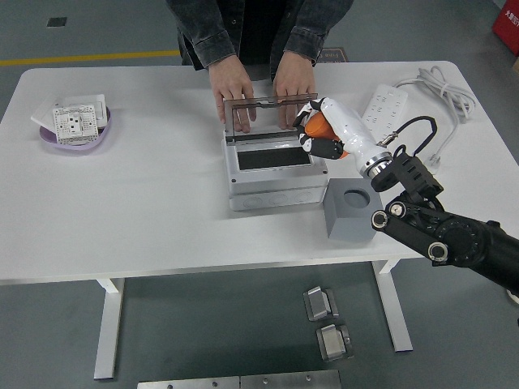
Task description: Pick up the cylinder from the cube,place it in the box,flap close box
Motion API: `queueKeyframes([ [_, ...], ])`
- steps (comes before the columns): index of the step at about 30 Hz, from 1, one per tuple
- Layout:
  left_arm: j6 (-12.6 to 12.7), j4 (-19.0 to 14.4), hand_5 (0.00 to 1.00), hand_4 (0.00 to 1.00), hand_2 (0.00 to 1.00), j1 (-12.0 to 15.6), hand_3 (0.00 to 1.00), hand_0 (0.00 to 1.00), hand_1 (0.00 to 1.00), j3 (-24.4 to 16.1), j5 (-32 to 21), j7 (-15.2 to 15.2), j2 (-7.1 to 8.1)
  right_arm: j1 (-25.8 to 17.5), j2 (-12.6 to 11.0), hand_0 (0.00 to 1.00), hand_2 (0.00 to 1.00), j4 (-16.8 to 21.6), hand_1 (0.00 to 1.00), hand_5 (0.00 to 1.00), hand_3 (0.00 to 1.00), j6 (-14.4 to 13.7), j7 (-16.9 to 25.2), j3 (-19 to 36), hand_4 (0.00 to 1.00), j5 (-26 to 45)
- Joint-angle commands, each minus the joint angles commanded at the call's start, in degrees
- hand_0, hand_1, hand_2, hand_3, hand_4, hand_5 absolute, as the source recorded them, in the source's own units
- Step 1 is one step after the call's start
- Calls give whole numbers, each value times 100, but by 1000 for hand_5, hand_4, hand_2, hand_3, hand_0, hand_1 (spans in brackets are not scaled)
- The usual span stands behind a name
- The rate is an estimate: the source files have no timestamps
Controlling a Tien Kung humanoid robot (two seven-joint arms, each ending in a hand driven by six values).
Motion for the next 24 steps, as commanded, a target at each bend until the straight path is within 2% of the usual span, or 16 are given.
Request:
queueKeyframes([
  [4, -1, 1, 273, 685, 605, -6, 631, 623, 642, 32, -12, 2, 9, 361, 165, 2, 213, -178, 47, 2, 185, 87, -4, -433, 2, 83],
  [10, -1, 0, 274, 685, 605, -33, 631, 623, 643, 66, -18, 1, 19, 763, 331, 2, 212, -531, 52, 2, 187, 199, 214, -1121, 2, 385],
  [18, -3, -2, 273, 683, 605, -65, 631, 623, 643, 94, -18, -1, 21, 1037, 461, 2, 213, -956, 59, 2, 191, 295, 533, -1896, 2, 655],
  [24, -2, -2, 272, 682, 604, -78, 630, 623, 643, 113, -26, -3, 20, 1129, 530, 2, 227, -1205, 80, 2, 205, 354, 679, -2185, 2, 698],
])
